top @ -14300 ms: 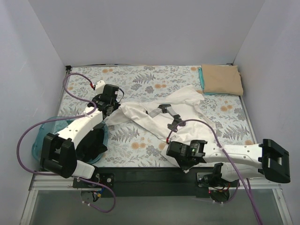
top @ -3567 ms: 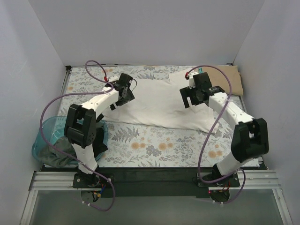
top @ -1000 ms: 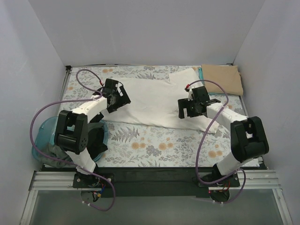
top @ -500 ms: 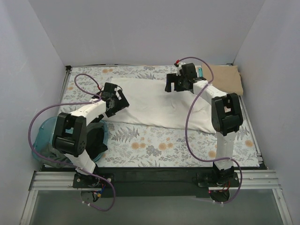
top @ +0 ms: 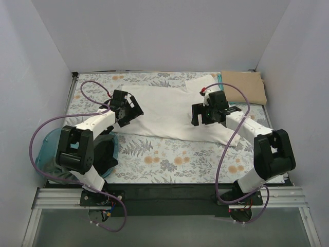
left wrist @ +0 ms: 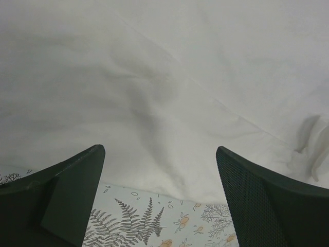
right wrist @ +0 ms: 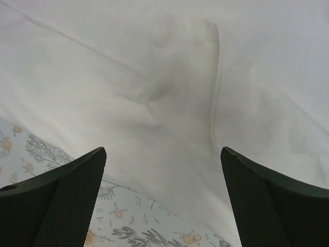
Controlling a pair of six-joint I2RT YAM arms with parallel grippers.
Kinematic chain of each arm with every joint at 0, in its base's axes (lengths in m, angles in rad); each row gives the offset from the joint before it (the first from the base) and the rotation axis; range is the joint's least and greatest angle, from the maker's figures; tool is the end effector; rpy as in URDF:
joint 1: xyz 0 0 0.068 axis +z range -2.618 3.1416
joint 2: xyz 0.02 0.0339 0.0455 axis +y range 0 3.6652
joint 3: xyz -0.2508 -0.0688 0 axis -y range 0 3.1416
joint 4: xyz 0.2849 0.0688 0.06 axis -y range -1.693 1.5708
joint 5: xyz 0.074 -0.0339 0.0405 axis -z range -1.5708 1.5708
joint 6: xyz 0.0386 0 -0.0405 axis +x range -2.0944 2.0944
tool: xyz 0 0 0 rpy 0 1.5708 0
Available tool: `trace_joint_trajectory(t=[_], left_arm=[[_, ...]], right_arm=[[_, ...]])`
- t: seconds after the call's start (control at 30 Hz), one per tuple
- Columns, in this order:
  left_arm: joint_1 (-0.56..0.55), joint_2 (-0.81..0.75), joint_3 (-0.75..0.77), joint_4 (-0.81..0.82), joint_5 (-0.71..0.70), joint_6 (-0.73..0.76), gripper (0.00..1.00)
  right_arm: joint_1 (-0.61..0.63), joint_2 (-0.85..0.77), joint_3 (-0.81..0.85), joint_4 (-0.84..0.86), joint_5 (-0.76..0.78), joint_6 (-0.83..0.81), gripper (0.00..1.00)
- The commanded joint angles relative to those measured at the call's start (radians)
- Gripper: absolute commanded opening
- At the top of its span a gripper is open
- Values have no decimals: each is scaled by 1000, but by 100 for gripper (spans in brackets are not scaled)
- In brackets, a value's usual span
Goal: Fold and stack the t-shirts
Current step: Fold the tshirt
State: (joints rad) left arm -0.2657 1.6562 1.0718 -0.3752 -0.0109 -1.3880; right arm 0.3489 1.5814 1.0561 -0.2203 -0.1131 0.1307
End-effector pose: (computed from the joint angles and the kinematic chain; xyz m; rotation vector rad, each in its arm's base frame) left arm 0.3636 -0.0985 0.1640 -1.4168 2.2454 -0.6065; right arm 0.3573 0.1346 0.1971 -0.3123 2.3191 0.3718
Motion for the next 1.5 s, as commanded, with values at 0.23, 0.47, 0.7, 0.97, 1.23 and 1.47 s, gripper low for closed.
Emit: trace_joint_trajectory(t=[0.23,0.47,0.7,0.97,1.23,1.47], left_arm=[[0,37,-39,65,26,-9,90],[0,53,-67,56,-38,0,90],[2,57,-82,41,-86,4,91],[2,56,-96,39,-98,9,91],[2,43,-101,38,-95,27,91],[2,51,-99,36,-78,37,91]], right_arm=[[7,87,1,-44,281,-88,93],[4,198,87,-56,357,-108,68],[-1,238,134,-88,378,-120,34],[-31,238,194,-100,394,-169,1],[-68,324,334,-97,443,-377,1],[-71,442,499,-85,614,-448,57]])
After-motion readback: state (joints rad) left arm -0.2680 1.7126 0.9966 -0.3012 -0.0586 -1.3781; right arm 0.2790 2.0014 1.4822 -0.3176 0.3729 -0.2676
